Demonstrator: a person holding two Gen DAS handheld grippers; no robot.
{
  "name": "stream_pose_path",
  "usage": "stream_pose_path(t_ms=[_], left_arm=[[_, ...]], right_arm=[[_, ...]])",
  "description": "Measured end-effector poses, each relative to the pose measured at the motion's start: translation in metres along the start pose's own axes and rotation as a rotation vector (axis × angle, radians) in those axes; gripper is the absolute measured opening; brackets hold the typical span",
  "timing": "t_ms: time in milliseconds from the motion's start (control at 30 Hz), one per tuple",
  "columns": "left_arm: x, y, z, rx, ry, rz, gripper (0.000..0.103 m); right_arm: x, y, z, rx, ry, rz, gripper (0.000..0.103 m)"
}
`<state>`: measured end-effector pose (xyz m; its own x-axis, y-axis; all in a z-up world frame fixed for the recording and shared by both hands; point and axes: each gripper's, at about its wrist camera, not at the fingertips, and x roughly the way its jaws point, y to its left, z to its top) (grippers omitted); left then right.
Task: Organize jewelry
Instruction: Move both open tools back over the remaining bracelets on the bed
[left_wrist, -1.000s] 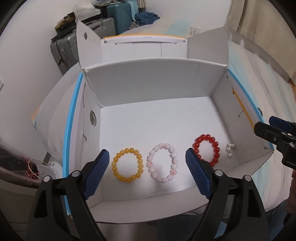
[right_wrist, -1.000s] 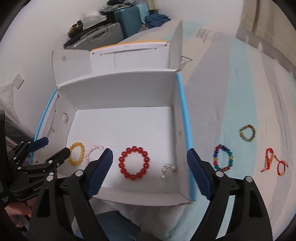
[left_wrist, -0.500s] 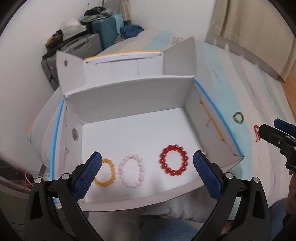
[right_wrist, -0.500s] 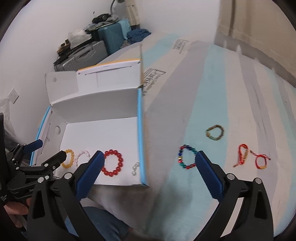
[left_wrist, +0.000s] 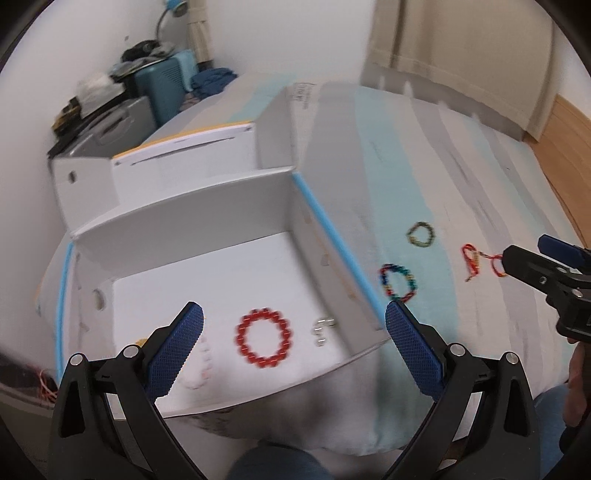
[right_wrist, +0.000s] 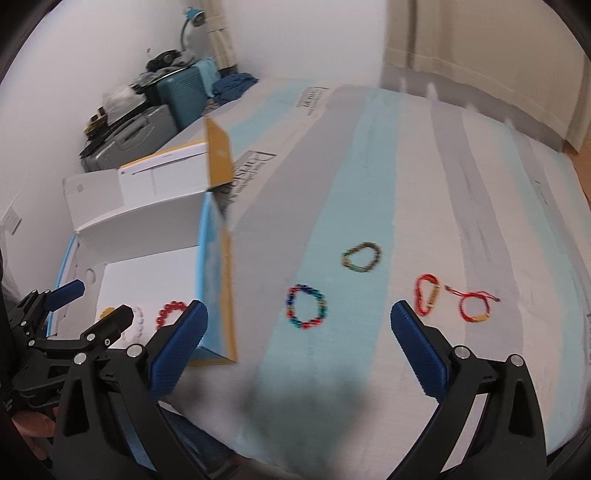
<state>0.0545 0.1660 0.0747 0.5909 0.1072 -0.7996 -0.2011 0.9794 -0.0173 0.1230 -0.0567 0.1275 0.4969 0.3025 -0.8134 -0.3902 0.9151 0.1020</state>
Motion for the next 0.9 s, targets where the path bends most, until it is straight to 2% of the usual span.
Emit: stream_pose_path(t_ms=[433,900], left_arm=[[0.018,-0.08,0.014,0.106,0.0,-0.082,0.097],[0.052,-0.133,0.016,0.169,0.034,-0.134,0.097]], right_arm=[[-0.006,-0.085,-0.009,0.113,0.005,-0.088,0.095],[0.015,-0.148,-0.019,0.175,0.039,-0.142,0.095]])
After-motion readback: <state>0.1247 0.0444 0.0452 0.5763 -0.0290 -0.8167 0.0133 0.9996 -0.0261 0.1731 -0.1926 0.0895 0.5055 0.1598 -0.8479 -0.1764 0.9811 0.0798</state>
